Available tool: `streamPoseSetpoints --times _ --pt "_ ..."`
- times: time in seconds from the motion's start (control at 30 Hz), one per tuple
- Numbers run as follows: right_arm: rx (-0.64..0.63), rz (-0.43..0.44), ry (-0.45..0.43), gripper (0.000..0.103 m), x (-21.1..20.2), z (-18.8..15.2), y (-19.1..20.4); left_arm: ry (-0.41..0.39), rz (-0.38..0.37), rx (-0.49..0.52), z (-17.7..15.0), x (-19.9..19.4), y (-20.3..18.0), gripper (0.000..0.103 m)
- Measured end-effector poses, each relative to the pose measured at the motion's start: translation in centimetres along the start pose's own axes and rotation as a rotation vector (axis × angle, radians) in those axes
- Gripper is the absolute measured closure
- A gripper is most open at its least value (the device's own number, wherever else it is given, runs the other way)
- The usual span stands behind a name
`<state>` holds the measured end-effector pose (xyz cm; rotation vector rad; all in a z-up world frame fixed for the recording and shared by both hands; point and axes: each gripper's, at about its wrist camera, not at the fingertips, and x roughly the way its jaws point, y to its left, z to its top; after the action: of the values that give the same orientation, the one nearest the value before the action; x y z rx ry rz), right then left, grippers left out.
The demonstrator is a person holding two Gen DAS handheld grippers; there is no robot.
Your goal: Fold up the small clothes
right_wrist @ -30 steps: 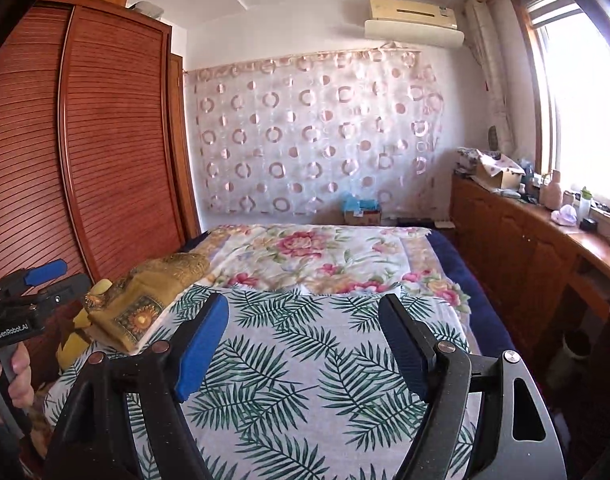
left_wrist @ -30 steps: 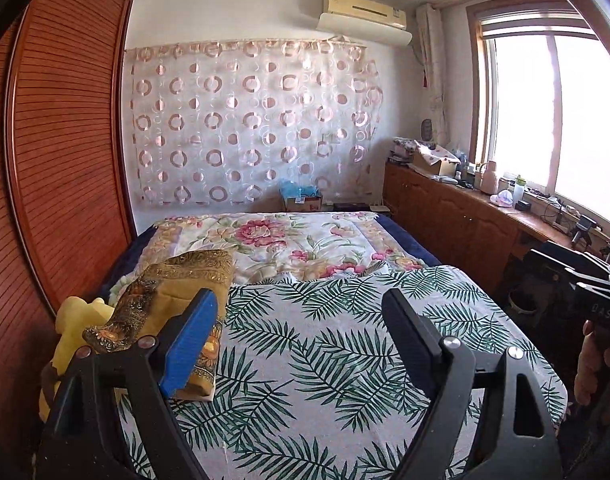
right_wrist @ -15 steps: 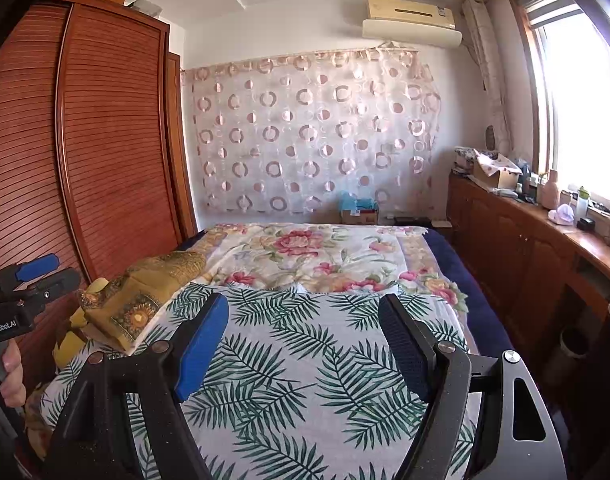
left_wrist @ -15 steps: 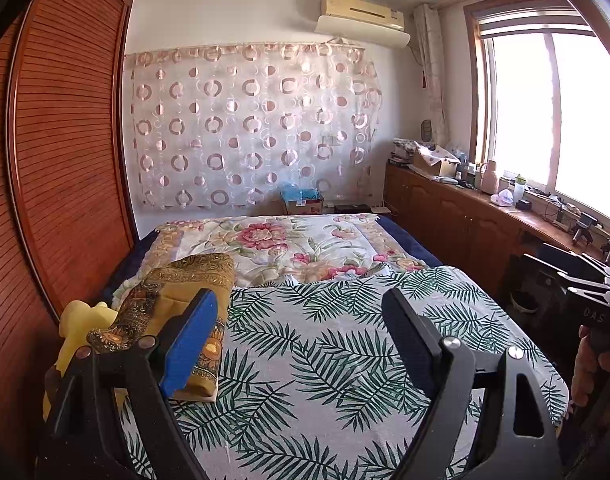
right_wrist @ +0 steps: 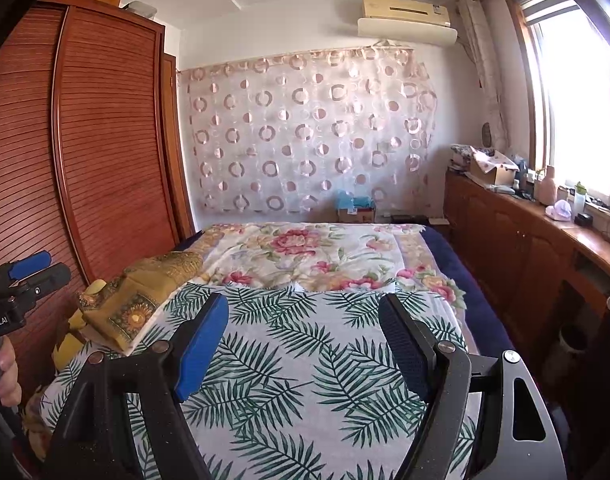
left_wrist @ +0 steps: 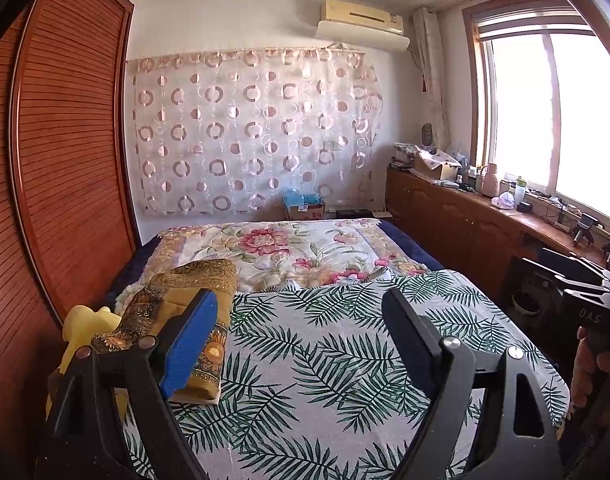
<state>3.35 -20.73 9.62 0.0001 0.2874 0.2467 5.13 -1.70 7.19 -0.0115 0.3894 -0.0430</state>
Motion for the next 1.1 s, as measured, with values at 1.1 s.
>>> streamPoseSetpoints --times 1.1 --pt "0.002 -0.007 -0.008 0.024 0.22 -0.22 -0.33 -0.003 0.005 0.000 0.16 -0.24 0.13 0.018"
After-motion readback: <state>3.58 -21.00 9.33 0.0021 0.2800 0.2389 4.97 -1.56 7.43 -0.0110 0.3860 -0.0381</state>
